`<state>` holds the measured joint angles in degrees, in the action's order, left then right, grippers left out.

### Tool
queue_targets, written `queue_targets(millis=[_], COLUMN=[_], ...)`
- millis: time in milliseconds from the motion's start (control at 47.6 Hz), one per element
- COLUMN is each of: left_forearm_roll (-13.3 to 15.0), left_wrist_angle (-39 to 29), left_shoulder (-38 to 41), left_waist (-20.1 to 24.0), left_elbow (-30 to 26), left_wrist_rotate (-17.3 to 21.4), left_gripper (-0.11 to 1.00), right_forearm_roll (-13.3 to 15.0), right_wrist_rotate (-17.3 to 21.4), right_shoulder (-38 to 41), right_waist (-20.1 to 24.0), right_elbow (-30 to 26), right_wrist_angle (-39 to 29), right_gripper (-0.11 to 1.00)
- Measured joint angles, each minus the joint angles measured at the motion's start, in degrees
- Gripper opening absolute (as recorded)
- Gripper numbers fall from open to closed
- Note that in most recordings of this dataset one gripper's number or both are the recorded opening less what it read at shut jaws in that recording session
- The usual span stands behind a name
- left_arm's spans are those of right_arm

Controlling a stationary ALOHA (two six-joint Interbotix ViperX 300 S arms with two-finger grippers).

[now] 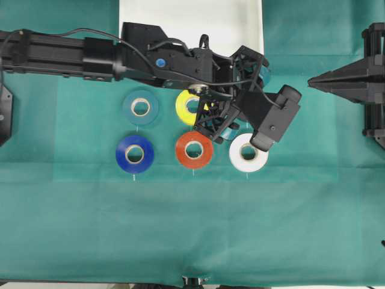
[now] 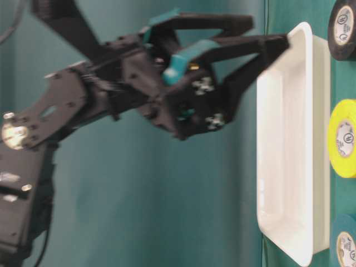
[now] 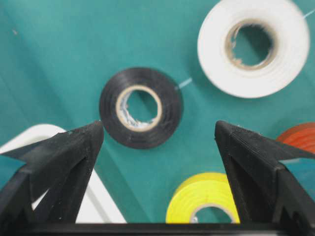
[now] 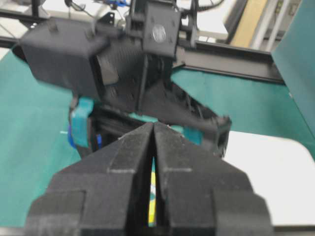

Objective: Place the tape from the fixed location into the white case.
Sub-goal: 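Lower the open left gripper into the black roll's center hole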

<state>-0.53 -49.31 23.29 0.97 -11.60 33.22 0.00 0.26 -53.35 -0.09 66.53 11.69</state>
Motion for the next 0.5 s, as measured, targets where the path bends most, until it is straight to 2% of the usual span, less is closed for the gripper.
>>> queue_targets(millis=[504], left_forearm_roll=[0.09], left_wrist_angle=[1.76], left_shoulder=[4.66], left_waist=[0.88], left_elbow=[0.44], left_wrist_rotate=[0.44], left_gripper=[0.99], right_forearm_roll=[0.0], right_wrist_rotate=[-0.09], right_shoulder=[0.26], right_waist=[-0.18], right_elbow=[0.0], right_wrist_angle=[0.0], right_gripper=[0.0])
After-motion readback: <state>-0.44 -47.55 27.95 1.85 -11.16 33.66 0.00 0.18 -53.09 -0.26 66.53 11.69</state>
